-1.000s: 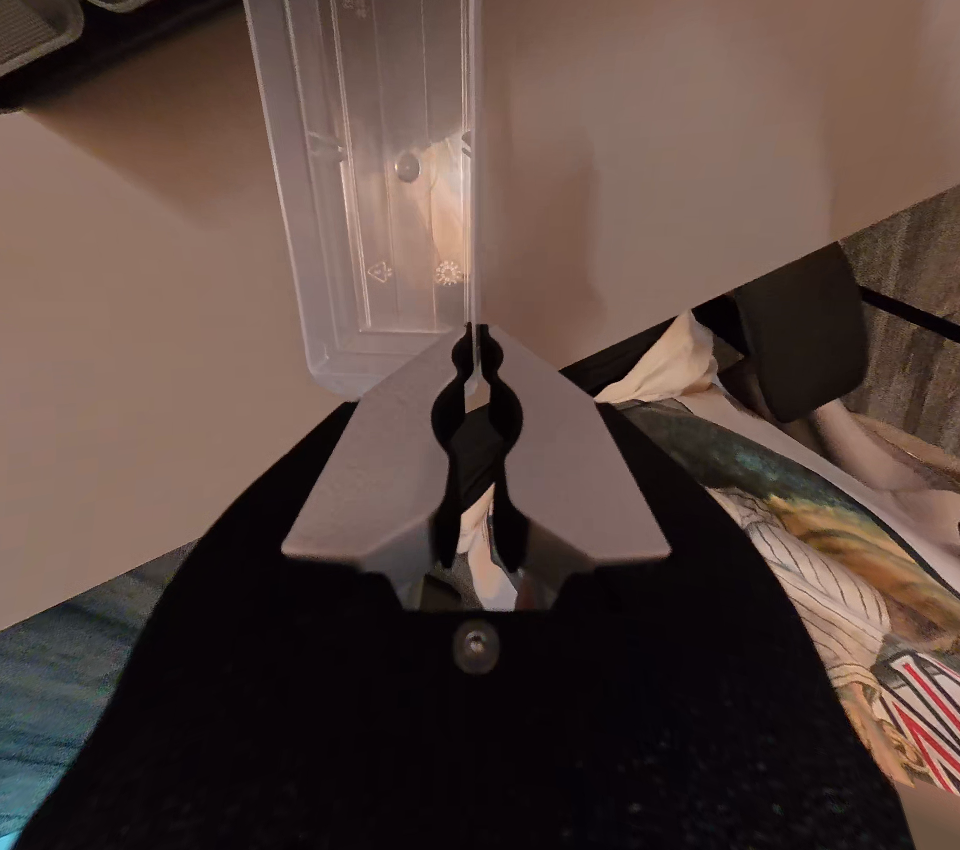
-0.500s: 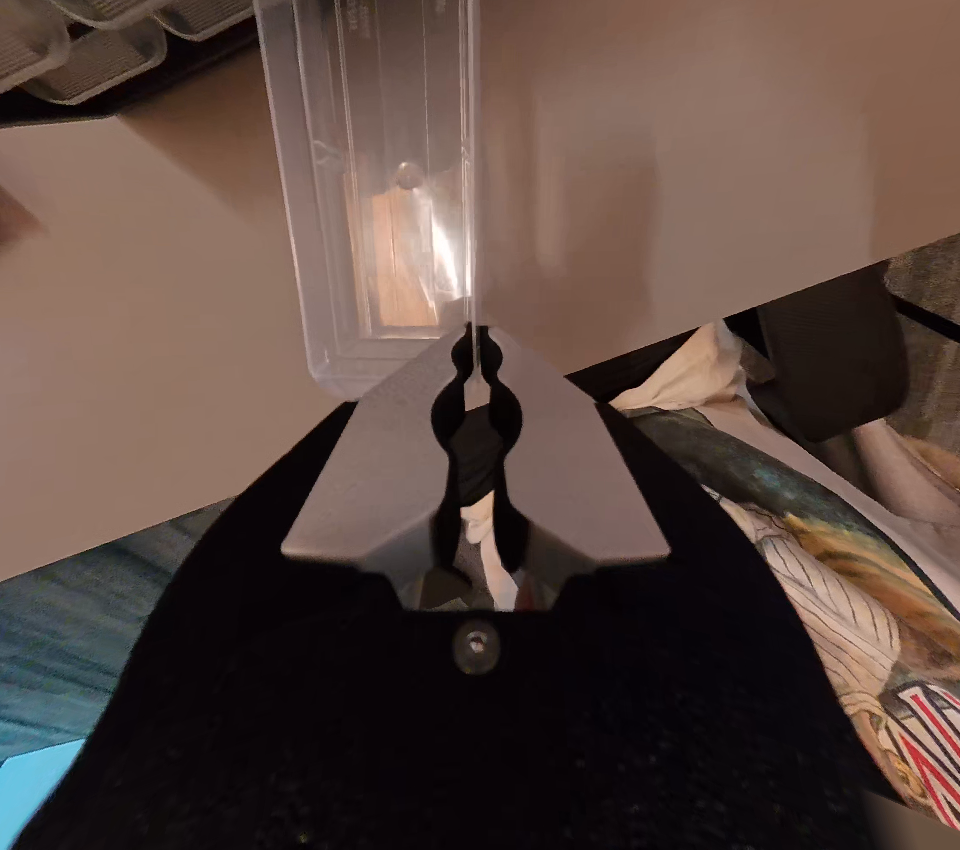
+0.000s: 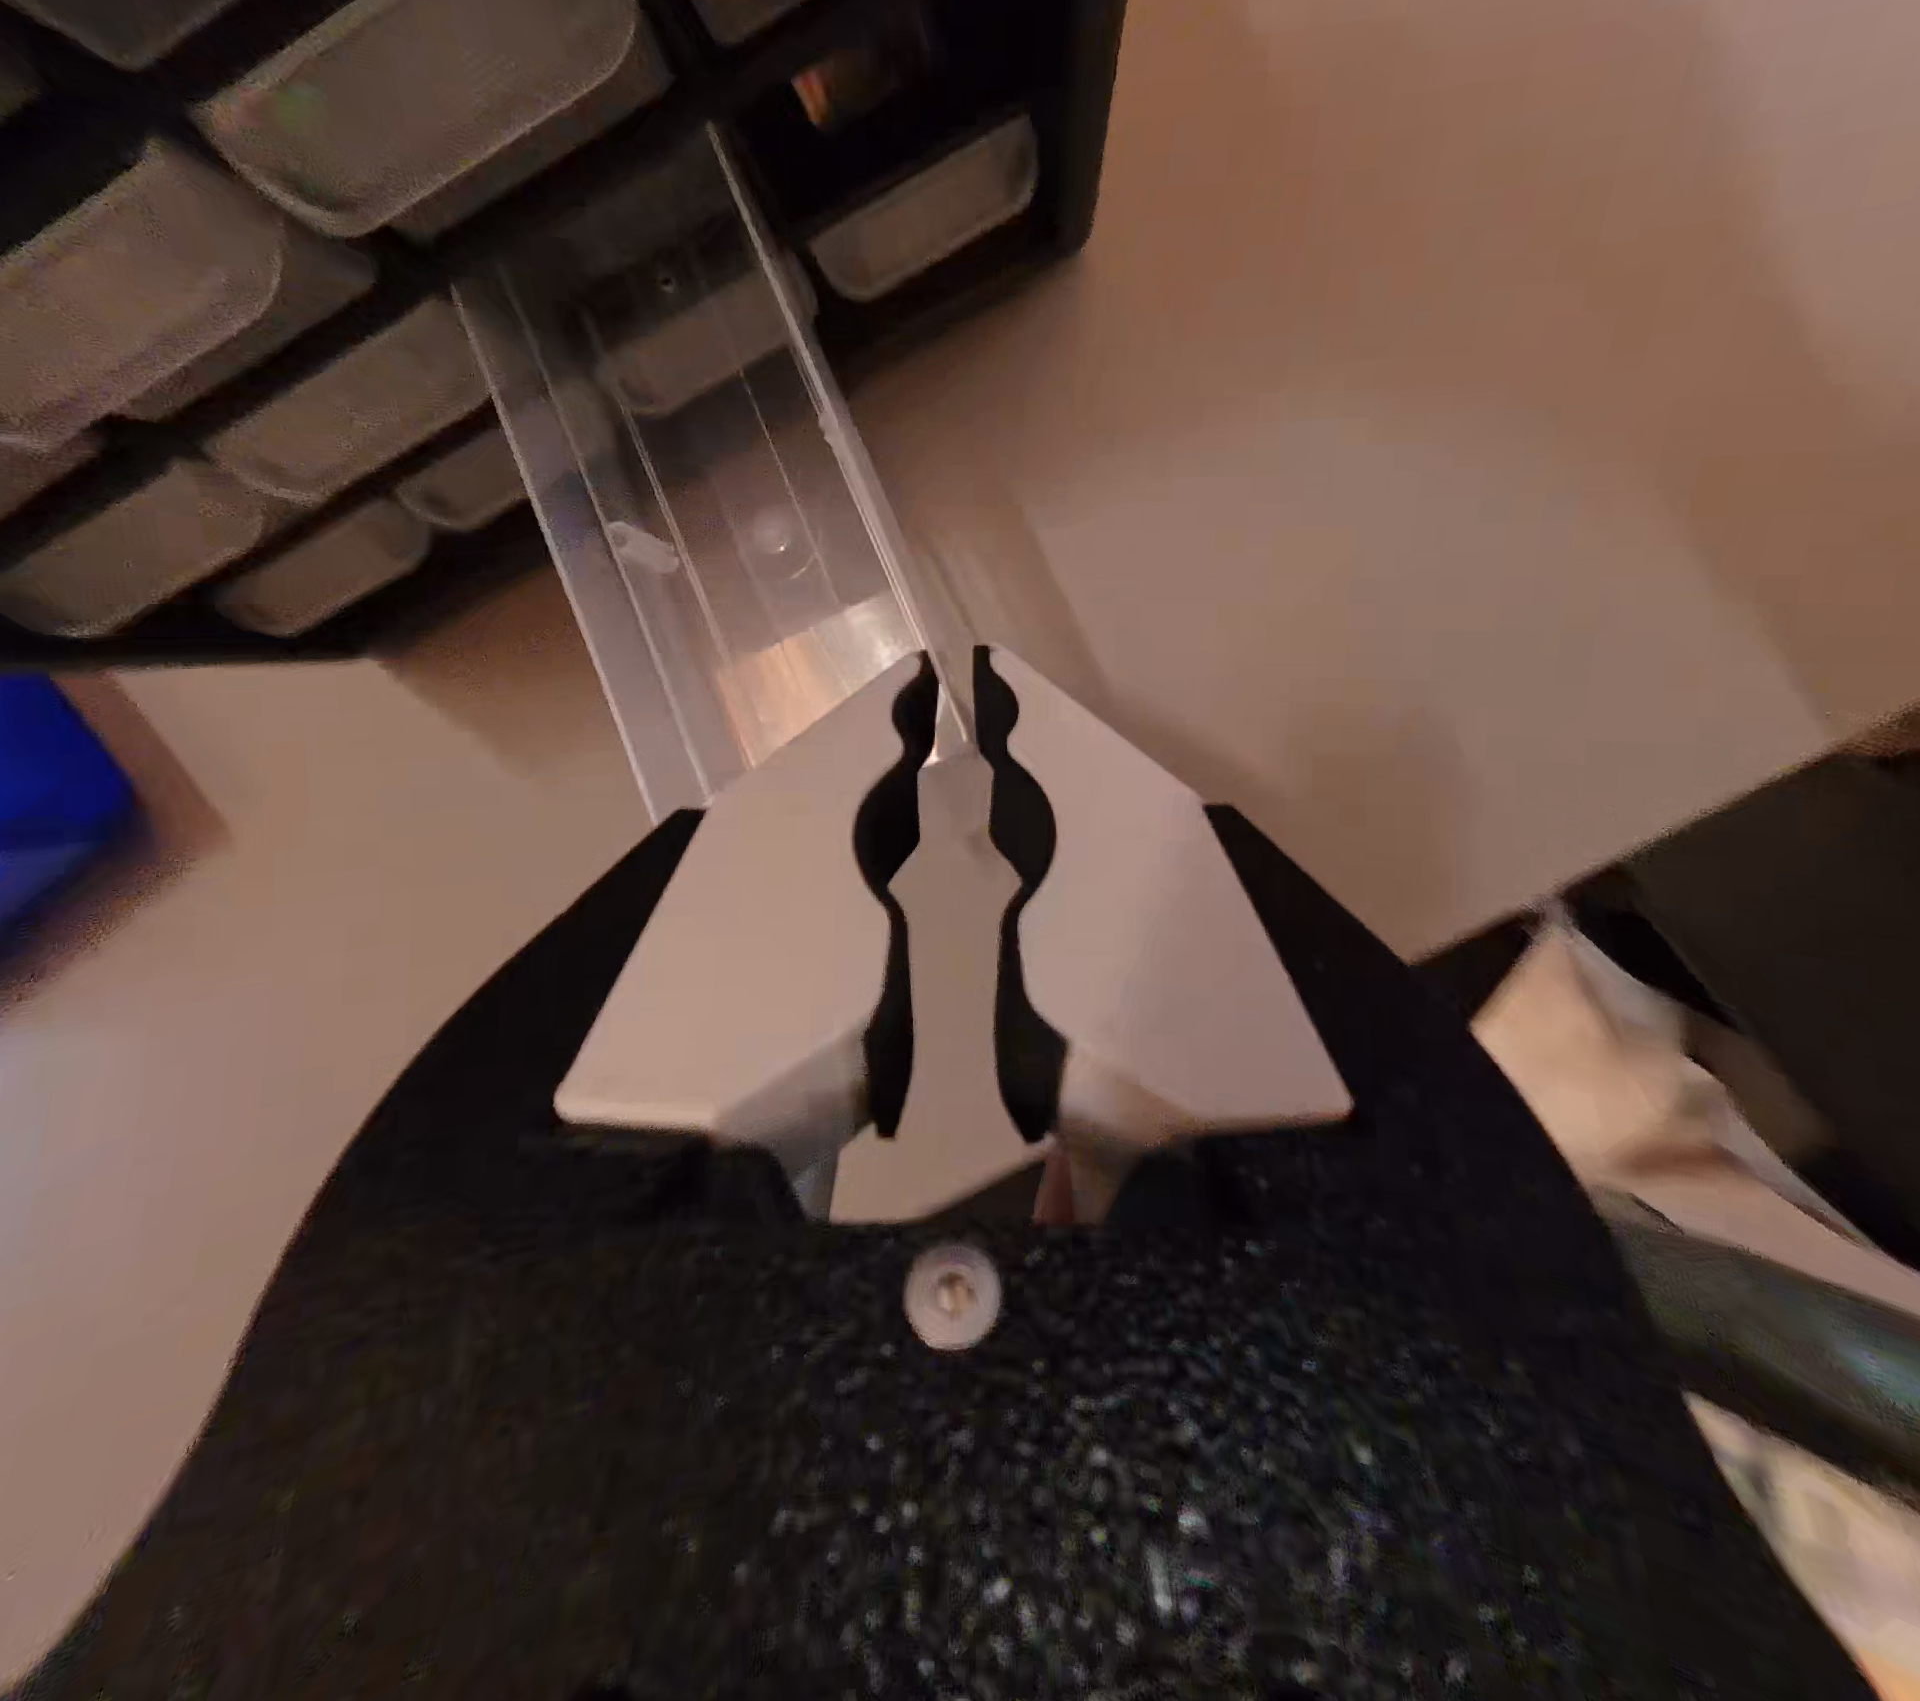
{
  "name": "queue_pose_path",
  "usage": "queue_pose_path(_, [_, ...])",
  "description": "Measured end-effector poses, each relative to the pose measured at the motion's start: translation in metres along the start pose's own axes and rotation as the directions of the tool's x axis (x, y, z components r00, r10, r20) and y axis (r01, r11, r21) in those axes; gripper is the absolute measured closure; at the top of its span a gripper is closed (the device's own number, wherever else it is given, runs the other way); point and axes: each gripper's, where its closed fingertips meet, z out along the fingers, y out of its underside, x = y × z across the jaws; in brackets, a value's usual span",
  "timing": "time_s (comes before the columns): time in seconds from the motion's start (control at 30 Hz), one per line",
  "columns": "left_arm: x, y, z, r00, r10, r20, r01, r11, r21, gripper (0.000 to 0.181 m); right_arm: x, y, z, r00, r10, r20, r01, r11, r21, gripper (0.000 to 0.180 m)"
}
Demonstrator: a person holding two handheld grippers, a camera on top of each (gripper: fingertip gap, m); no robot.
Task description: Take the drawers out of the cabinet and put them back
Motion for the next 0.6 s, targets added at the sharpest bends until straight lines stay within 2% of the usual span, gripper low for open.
queue_pose_path(0.03, [-0.001,-0.001,0.006,0.999,0.028,0.033,-0.030,0.998,0.061,0.177,0.000,0.000,0.000,1.000,0.001,-0.001,-0.001,1.000,0.004,0.180])
queue_pose_path(0.17, [-0.012,-0.012,0.025,0.970,0.117,0.211,-0.176,0.941,0.290,0.175,0.000,0.000,0.000,1.000,0.007,-0.008,-0.007,1.000,0.021,0.180])
queue_pose_path(0.27, [-0.010,-0.024,0.034,0.961,0.133,0.244,-0.228,0.879,0.419,0.173,0.000,0.000,0.000,1.000,0.016,0.008,-0.016,0.999,0.032,0.180])
queue_pose_path(0.4, [-0.013,-0.037,0.032,0.911,0.165,0.378,-0.353,0.785,0.509,0.170,0.000,0.000,0.000,1.000,0.020,0.022,-0.020,0.999,0.040,0.180])
queue_pose_path(0.53, [0.004,-0.030,0.011,0.848,0.234,0.476,-0.507,0.621,0.598,0.153,0.000,0.000,0.000,1.000,0.017,0.005,-0.017,0.999,0.037,0.180])
queue_pose_path(0.6, [0.011,-0.018,-0.005,0.790,0.254,0.557,-0.598,0.517,0.612,0.160,0.000,0.000,0.000,1.000,0.021,-0.009,-0.021,0.999,0.026,0.180])
